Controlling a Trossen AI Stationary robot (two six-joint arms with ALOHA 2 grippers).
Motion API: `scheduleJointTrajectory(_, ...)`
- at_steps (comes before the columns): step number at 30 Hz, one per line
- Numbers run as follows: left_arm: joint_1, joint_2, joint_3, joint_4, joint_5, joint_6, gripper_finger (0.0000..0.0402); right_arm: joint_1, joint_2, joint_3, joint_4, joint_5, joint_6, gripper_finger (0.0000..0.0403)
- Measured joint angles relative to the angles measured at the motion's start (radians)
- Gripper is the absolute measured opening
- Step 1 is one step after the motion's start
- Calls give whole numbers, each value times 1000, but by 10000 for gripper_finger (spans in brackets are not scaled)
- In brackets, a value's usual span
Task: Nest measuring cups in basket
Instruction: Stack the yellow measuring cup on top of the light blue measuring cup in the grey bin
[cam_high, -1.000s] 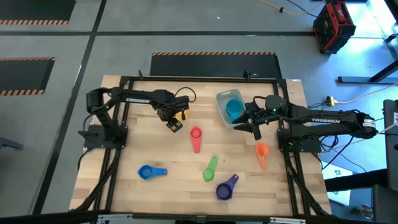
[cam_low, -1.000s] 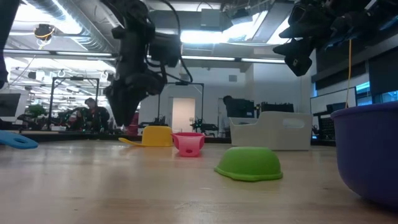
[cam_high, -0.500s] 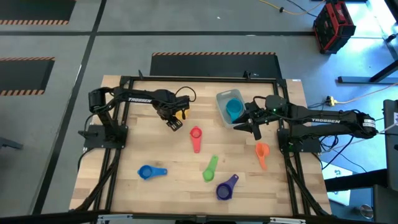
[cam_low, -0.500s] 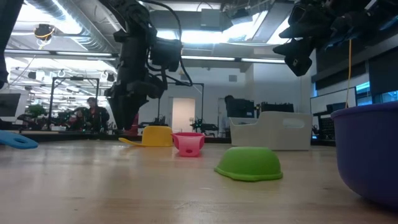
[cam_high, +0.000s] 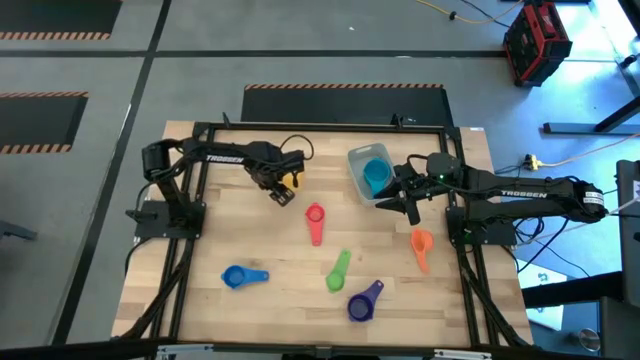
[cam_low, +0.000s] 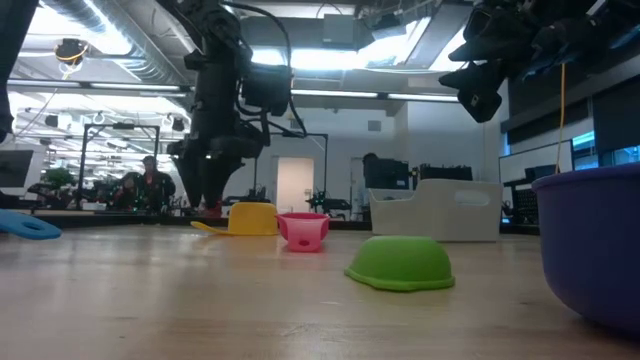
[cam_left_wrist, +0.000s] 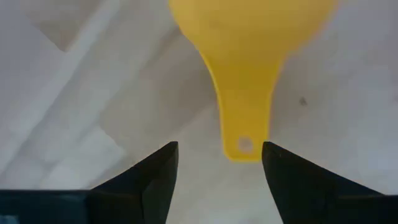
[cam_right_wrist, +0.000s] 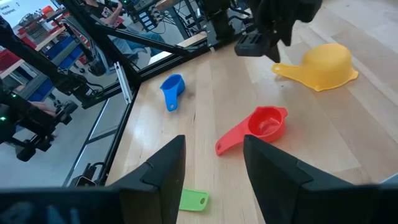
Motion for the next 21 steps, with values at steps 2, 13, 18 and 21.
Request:
scheduleJointTrajectory(2,8,0,0,0,2,21,233,0,0,0,0,0,0,168)
scheduleJointTrajectory(13,9,3,0,3,69,49,233,0,0,0,0,0,0,168)
scheduleJointTrajectory(18,2,47,0,31,77,76,234,0,0,0,-2,0,0,168)
scheduleJointTrajectory(21,-2,77,0,39,82,86,234,0,0,0,-5,0,0,168)
